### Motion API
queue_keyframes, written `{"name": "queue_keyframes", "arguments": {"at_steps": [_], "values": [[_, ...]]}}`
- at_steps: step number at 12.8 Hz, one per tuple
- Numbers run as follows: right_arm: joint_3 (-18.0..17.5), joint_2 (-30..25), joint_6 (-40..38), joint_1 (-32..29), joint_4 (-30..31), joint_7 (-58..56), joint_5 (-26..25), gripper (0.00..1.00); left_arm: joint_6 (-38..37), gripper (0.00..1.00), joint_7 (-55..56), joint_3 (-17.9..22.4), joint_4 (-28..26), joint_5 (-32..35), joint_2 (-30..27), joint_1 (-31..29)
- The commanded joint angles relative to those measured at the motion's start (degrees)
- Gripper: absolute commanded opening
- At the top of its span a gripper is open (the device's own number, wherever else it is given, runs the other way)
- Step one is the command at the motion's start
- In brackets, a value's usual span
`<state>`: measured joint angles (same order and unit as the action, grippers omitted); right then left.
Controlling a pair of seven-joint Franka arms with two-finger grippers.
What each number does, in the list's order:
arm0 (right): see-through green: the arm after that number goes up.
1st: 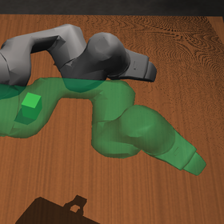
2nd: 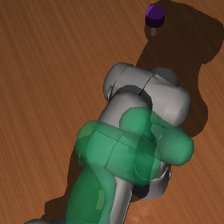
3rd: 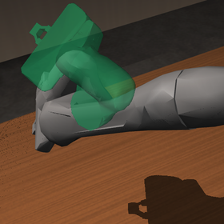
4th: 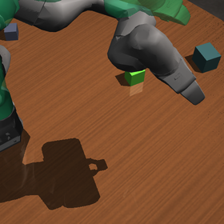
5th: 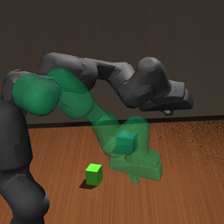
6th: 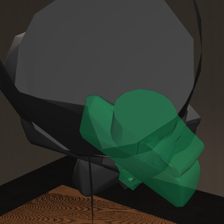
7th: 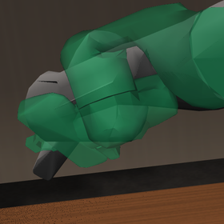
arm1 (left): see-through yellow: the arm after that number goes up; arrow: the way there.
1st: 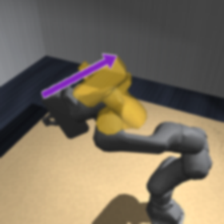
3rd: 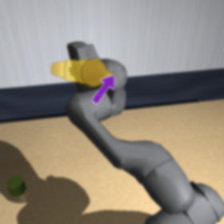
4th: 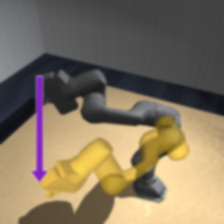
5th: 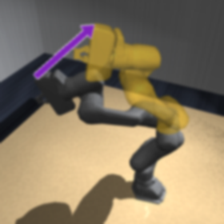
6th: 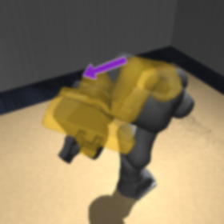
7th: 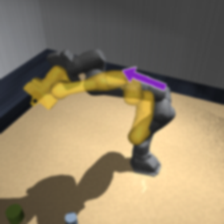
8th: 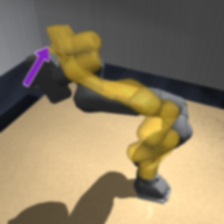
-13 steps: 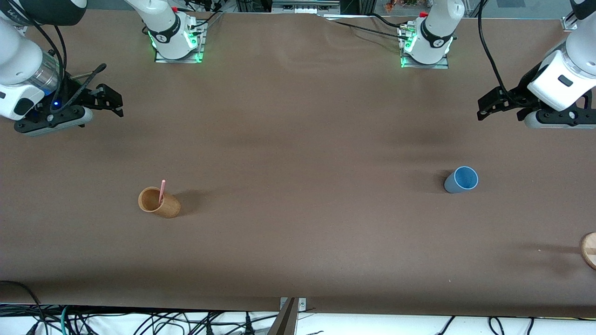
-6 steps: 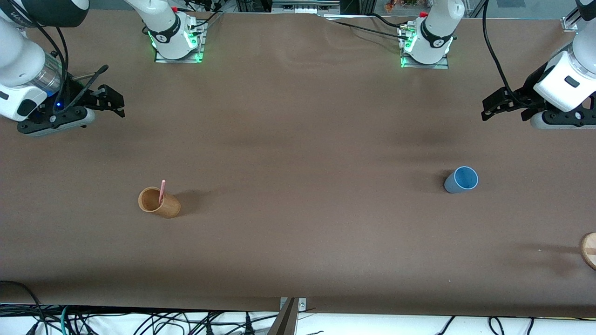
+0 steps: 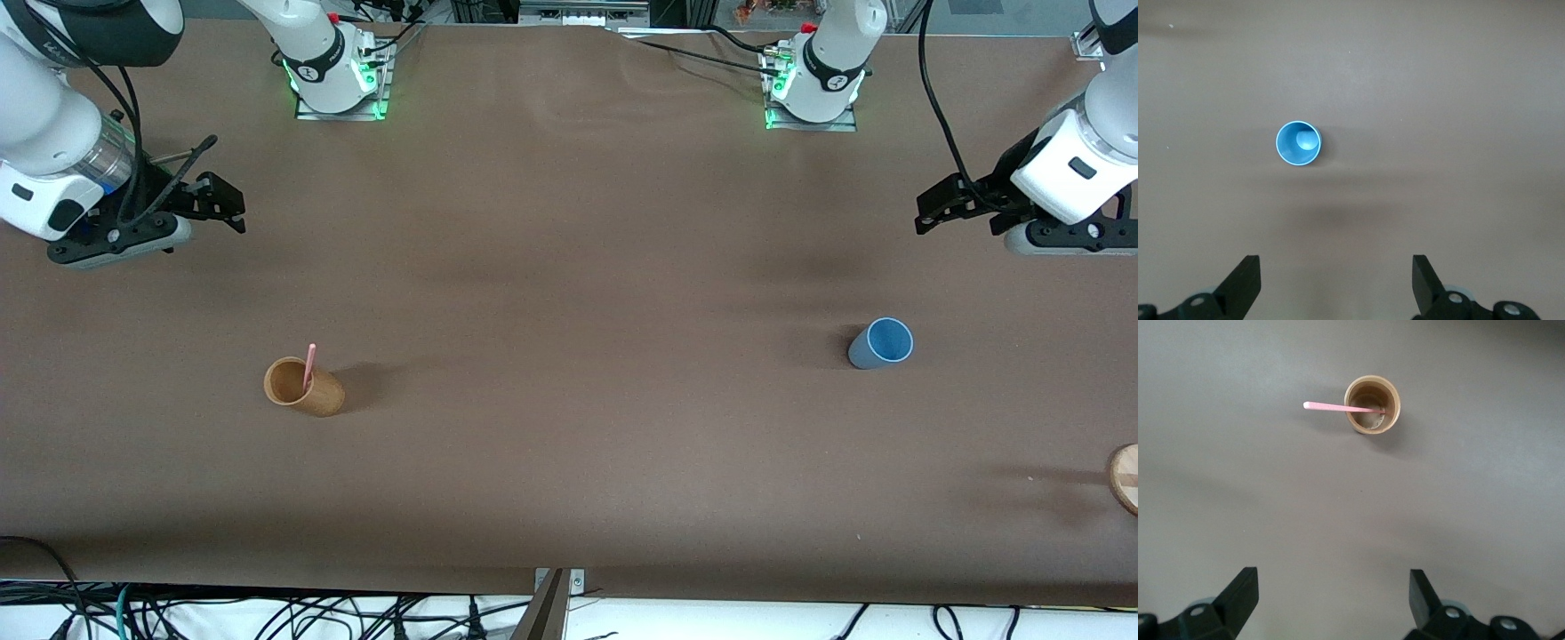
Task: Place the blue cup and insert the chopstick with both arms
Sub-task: 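Move the right gripper toward the wooden cup while the left gripper approaches the blue cup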
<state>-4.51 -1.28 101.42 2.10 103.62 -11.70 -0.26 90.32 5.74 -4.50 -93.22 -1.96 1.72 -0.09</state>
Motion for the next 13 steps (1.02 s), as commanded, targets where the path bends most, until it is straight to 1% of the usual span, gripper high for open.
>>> {"name": "queue_keyframes", "arguments": {"at_steps": [1,4,6,8,9,10,13], "values": [[-0.2,-1.1,1.7,-0.3,1.5,-1.0,0.2,1.00,-1.9,1.00,-1.6,-0.2,2.3,-0.9,3.6,-0.4],[-0.2,0.5,4.6,-0.3,2.9,-3.1,0.1,1.00,-1.5,1.00,-1.6,-0.1,2.6,-0.8,4.1,-0.4],[-0.2,2.9,7.5,-0.3,3.3,-3.3,0.1,1.00,-0.2,1.00,-1.7,-0.2,2.5,-0.3,4.1,-0.3],[-0.7,5.5,10.5,-0.3,3.2,-6.0,-0.2,1.00,1.5,1.00,-1.8,-0.5,2.4,4.9,4.1,0.3],[-2.1,6.8,12.5,-0.3,3.3,-9.1,-0.3,1.00,1.4,1.00,-2.1,-0.5,2.4,4.8,4.1,0.2],[-2.5,7.9,14.2,-0.3,3.4,-14.1,-0.3,1.00,1.4,1.00,-3.8,-0.5,2.3,4.7,4.1,0.2],[-2.8,12.2,20.2,-0.3,3.9,-28.6,-0.3,1.00,2.0,1.00,-5.9,-0.2,2.1,5.5,4.3,-0.4]]}}
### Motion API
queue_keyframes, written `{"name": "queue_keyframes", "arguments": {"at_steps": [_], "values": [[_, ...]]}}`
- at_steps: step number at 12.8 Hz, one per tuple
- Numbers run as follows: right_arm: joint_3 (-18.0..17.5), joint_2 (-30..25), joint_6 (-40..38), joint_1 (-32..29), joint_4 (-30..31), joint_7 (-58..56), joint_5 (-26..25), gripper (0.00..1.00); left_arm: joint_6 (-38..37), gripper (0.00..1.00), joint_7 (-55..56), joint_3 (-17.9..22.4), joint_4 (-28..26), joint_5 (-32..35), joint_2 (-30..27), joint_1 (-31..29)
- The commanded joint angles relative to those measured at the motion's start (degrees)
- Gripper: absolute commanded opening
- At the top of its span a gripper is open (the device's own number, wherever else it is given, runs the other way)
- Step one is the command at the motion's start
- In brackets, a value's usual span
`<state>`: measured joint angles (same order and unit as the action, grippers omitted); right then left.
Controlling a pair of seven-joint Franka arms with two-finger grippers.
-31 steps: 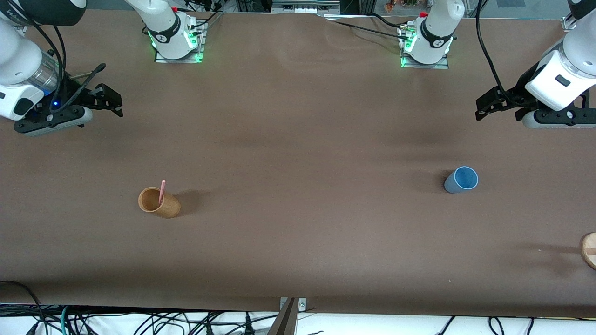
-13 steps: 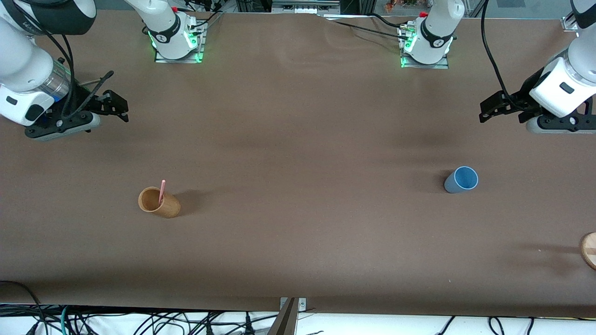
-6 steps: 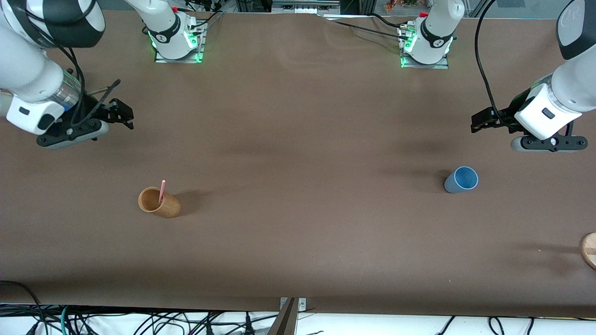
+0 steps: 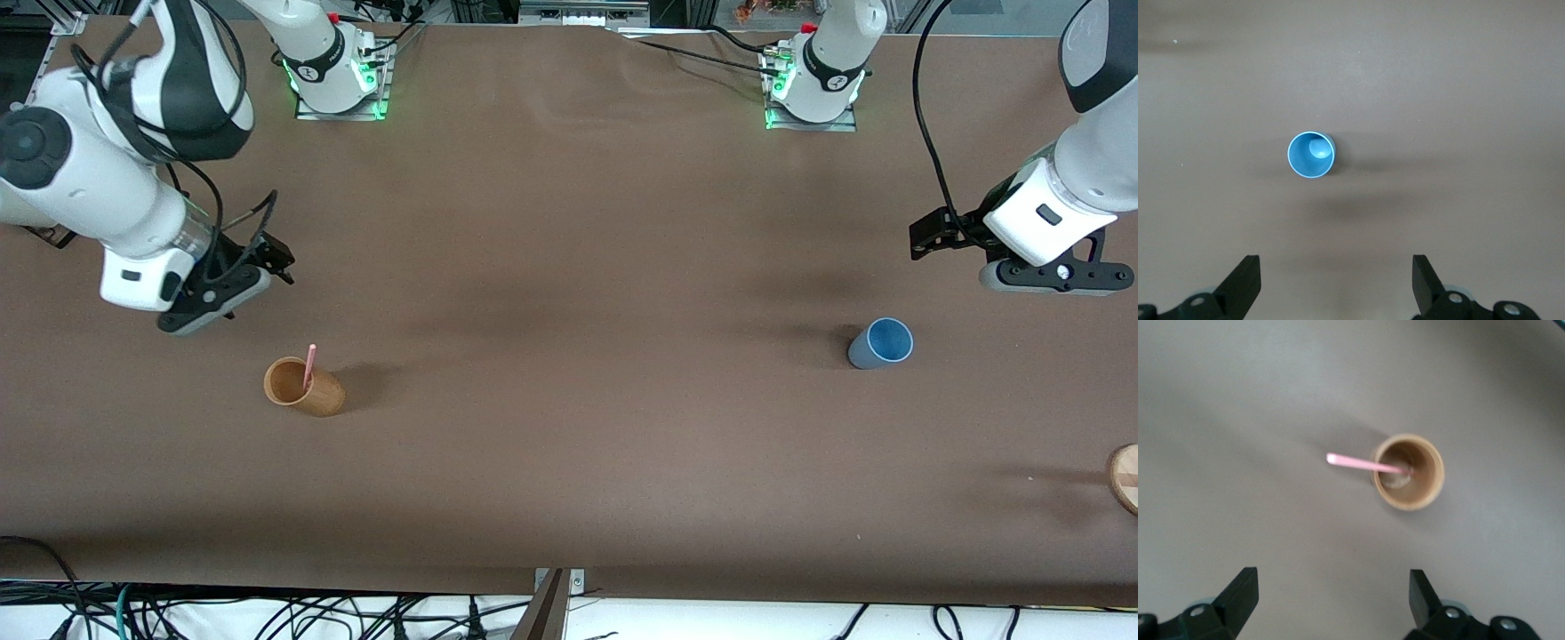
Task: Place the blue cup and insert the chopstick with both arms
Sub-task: 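Lower the right gripper to the pink chopstick while the left gripper lowers to the cup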
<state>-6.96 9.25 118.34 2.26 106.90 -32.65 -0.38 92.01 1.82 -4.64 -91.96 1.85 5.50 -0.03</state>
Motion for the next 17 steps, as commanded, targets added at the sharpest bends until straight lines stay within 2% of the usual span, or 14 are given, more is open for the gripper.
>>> {"name": "queue_keyframes", "arguments": {"at_steps": [1,3,6,12,15,16,17], "values": [[-0.3,2.6,5.6,-0.5,1.0,-11.7,-0.1,1.00,2.4,1.00,-2.1,0.2,0.0,1.7,0.5,-0.9],[-0.3,3.2,10.8,-0.5,3.7,-17.5,-0.2,1.00,5.4,1.00,-4.0,0.1,-1.6,4.1,3.0,-1.6],[-0.3,6.4,16.9,-0.5,4.0,-24.4,-1.0,1.00,7.6,1.00,-13.8,0.2,-2.0,4.5,10.7,-3.8],[-0.3,11.9,24.7,-0.5,3.3,-27.9,-3.7,0.99,40.1,1.00,-30.1,0.1,-20.5,4.7,12.9,-9.5],[-0.3,14.3,26.4,-0.5,2.4,-28.1,-3.8,0.95,45.4,1.00,-36.1,0.0,-21.4,4.6,17.9,-10.3],[-0.3,14.4,26.6,-0.5,2.4,-28.1,-3.8,0.89,46.4,0.95,-37.3,0.0,-21.0,4.6,19.0,-10.5],[-0.3,14.5,26.5,-0.5,2.4,-28.0,-3.8,0.84,46.5,0.66,-37.7,0.0,-20.9,4.6,19.6,-10.4]]}}
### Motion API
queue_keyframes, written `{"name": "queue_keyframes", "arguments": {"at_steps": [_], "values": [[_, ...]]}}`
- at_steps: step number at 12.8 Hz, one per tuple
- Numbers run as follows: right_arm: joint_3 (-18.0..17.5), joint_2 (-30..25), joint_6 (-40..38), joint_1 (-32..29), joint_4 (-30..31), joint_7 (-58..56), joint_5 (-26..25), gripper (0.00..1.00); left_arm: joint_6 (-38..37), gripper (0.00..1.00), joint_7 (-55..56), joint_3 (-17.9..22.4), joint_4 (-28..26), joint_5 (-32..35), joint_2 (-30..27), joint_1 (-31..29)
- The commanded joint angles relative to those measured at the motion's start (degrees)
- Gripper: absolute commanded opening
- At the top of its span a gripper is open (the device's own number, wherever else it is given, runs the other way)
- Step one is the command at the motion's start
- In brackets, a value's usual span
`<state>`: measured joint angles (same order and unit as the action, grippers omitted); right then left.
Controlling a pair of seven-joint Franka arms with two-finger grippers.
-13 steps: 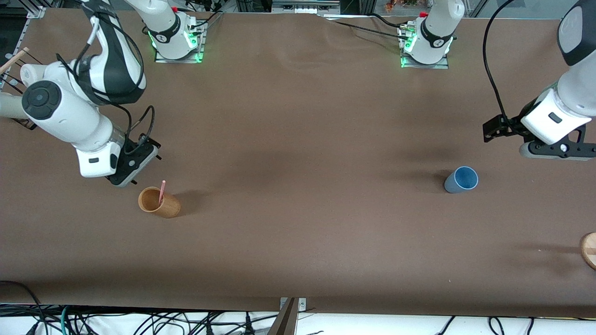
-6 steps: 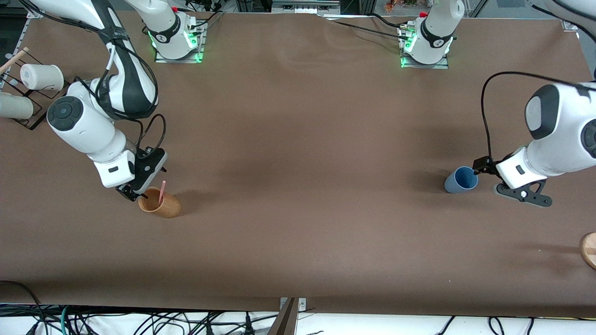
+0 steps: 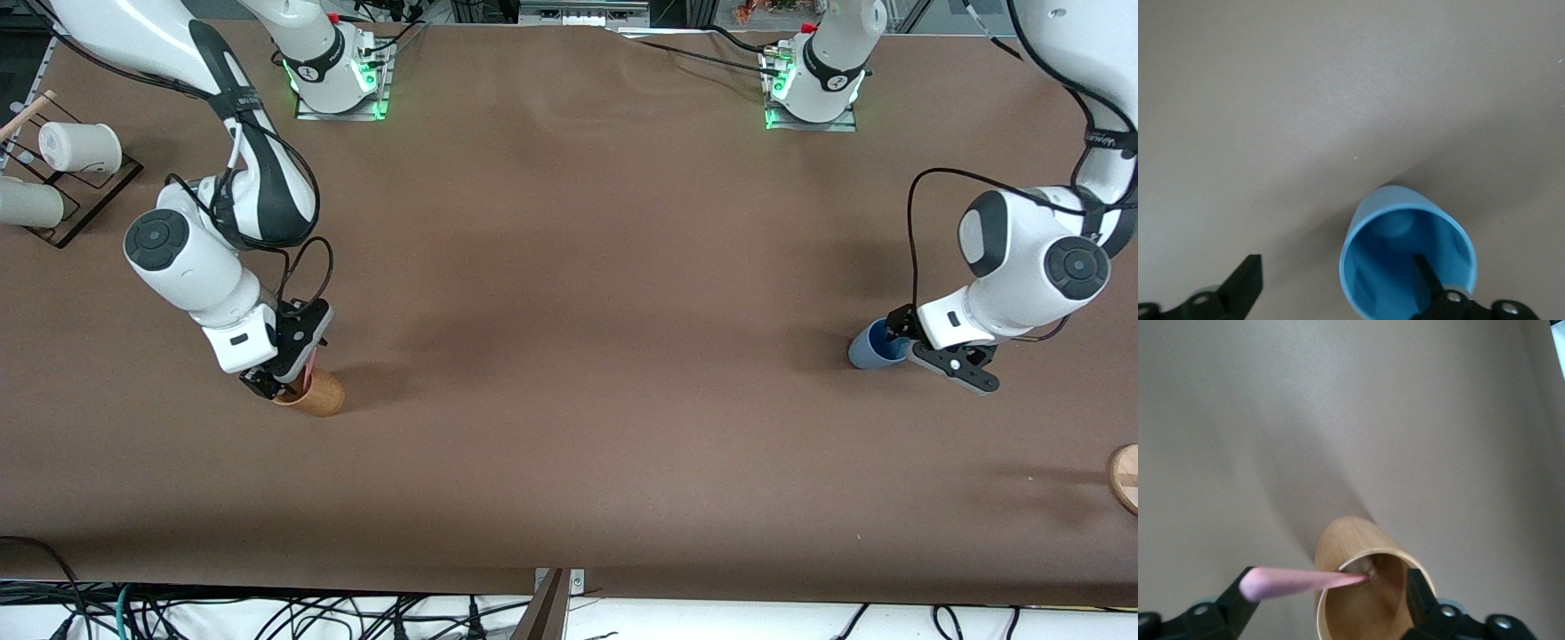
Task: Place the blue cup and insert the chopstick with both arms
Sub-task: 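Lower the right gripper to the pink chopstick while the left gripper lowers to the cup, then close the right gripper on the chopstick while the left gripper grasps the blue cup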
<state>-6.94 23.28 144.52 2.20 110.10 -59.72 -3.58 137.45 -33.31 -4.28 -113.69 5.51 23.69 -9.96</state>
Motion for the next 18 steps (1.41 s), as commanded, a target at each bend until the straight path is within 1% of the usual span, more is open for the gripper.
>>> {"name": "queue_keyframes", "arguments": {"at_steps": [1,2,3,6,7,9,10,13,14,16,18], "values": [[-0.4,0.4,0.3,-0.4,-0.8,-0.9,-0.6,0.78,1.0,0.32,-2.7,-0.4,0.8,0.9,1.6,-0.6],[-0.4,0.2,0.3,-0.4,-0.8,-0.7,-0.9,0.74,1.0,0.11,-3.2,-0.5,1.0,0.9,2.1,-1.1],[-0.4,0.1,0.2,-0.4,-0.9,-0.6,-0.9,0.71,1.0,0.00,-4.5,-0.5,1.4,0.9,2.8,-1.9],[-0.4,-0.2,0.1,-0.4,-0.9,-0.4,-0.8,0.64,0.6,0.00,-4.9,-0.5,2.1,0.3,3.6,-2.0],[-0.4,-0.2,0.1,-0.4,-0.9,-0.3,-0.9,0.60,0.5,0.00,-4.7,-0.5,2.2,0.2,3.6,-1.7],[-0.4,-0.5,0.0,-0.4,-0.9,-0.3,-0.8,0.53,-3.2,0.00,-4.7,-0.7,2.5,0.3,3.1,-1.4],[-0.4,-0.5,0.0,-0.4,-0.9,-0.2,-0.8,0.48,-5.9,0.00,-4.1,-1.8,4.1,0.2,2.9,-1.1],[-0.4,-0.5,-0.1,-0.4,-0.9,-0.1,-0.8,0.31,-16.0,0.00,-1.8,-7.8,11.0,-0.1,2.3,-1.0],[-0.4,-0.5,-0.1,-0.4,-0.9,-0.1,-0.8,0.27,-18.2,0.00,4.1,-10.0,11.7,-0.5,2.2,-0.9],[-0.4,-0.7,-0.2,-0.4,-0.9,-0.1,-0.8,0.16,-20.3,0.00,19.2,-17.3,12.0,-0.5,1.6,-0.9],[-0.4,-1.1,-0.3,-0.4,-0.9,-0.1,-0.8,0.09,-20.4,0.00,39.3,-23.5,12.9,-0.2,2.3,0.6]]}}
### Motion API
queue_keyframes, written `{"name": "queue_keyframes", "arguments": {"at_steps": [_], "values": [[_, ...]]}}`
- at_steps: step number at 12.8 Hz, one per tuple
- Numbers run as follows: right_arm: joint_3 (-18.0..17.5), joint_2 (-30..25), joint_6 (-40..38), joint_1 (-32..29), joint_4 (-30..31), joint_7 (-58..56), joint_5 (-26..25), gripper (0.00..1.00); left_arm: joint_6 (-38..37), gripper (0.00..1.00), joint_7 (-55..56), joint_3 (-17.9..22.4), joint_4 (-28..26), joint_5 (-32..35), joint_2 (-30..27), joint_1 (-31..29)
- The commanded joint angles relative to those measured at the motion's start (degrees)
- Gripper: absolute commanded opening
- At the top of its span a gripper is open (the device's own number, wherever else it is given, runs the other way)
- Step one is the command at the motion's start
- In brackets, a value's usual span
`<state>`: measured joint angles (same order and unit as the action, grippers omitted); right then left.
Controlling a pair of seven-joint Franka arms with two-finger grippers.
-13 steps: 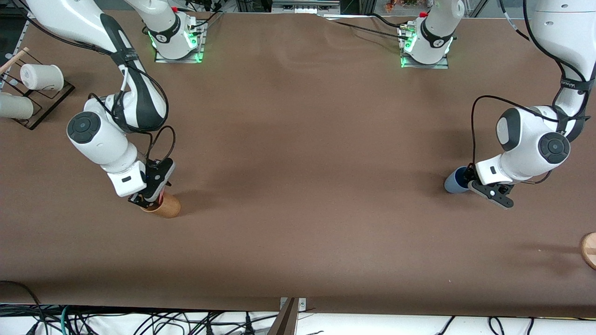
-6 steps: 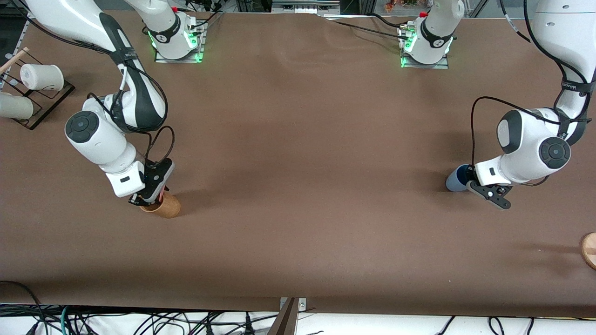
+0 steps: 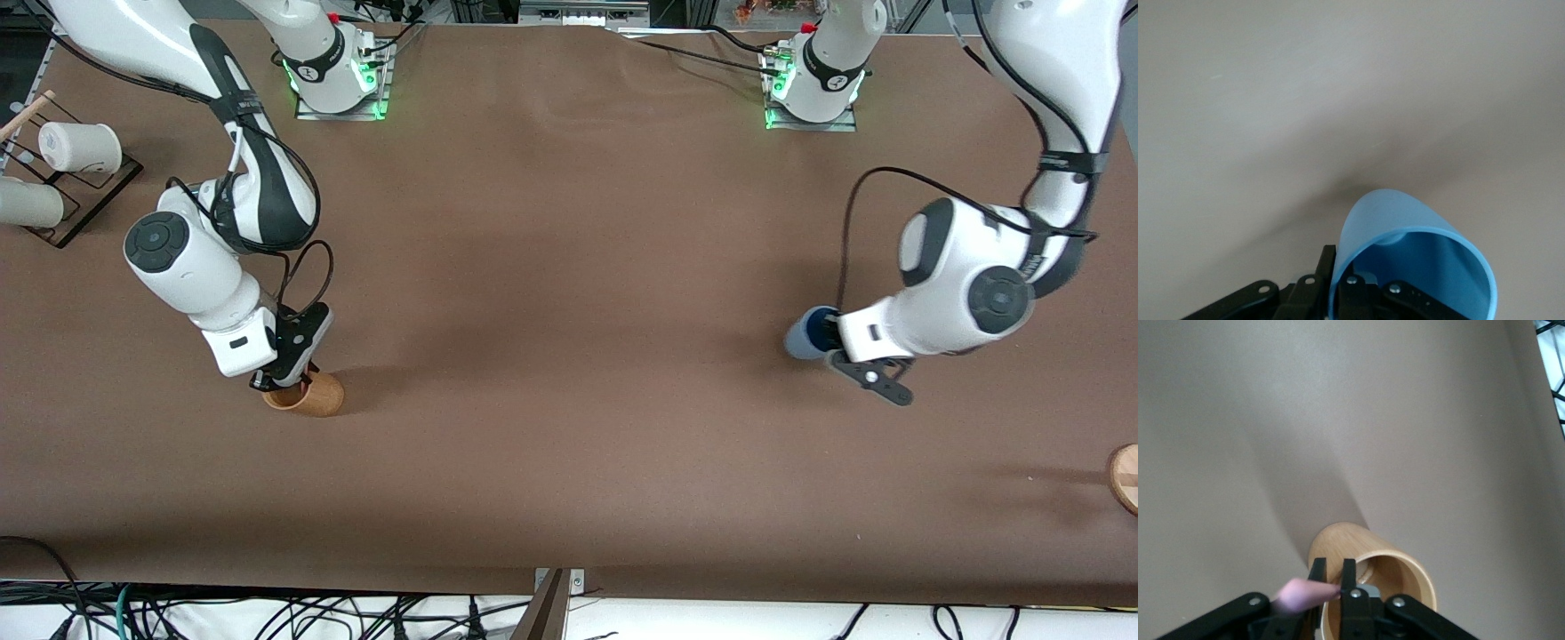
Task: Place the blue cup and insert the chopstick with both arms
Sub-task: 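Carry the blue cup mid-table with the left gripper while the right gripper lifts the chopstick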
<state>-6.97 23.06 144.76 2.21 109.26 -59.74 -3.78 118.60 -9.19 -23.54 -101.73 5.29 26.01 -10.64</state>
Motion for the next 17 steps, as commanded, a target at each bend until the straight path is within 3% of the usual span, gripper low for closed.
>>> {"name": "queue_keyframes", "arguments": {"at_steps": [1,4,6,8,9,10,11,14,17], "values": [[-0.4,-1.0,-0.6,-0.4,-0.1,-0.1,-0.6,0.06,-1.3,0.00,25.0,-5.2,1.4,0.0,1.0,3.9],[-1.1,-1.4,-0.9,-0.4,-0.1,0.1,-0.5,0.00,-1.3,0.00,44.5,-5.1,8.4,0.0,6.7,13.7],[-1.2,-1.7,-1.7,-0.4,-0.2,0.1,-0.6,0.00,-0.9,0.00,54.6,-4.7,9.5,1.0,9.9,20.4],[-1.4,-2.3,-5.2,-0.4,-2.5,0.1,-0.5,0.00,-0.8,0.00,57.7,-4.7,9.6,2.7,11.6,22.5],[-1.5,-3.0,-8.8,-0.4,-4.4,0.4,-0.4,0.00,-0.3,0.31,57.6,-4.7,9.6,3.9,12.0,22.4],[-1.5,-3.9,-12.9,-0.4,-6.5,1.0,-0.2,0.00,0.7,0.93,57.8,-4.7,9.5,5.1,12.0,22.5],[-2.1,-4.8,-16.0,-0.4,-8.0,1.5,0.0,0.00,0.3,1.00,57.8,-4.8,9.4,5.4,11.4,22.5],[-3.0,-8.4,-18.8,-0.4,-9.2,3.8,3.5,0.00,-4.2,1.00,57.3,-5.3,9.6,5.3,7.4,22.0],[-7.4,-8.9,-20.0,-0.4,-12.6,10.7,6.1,0.00,-18.0,1.00,49.6,-5.2,9.9,5.3,-1.3,19.4]]}}
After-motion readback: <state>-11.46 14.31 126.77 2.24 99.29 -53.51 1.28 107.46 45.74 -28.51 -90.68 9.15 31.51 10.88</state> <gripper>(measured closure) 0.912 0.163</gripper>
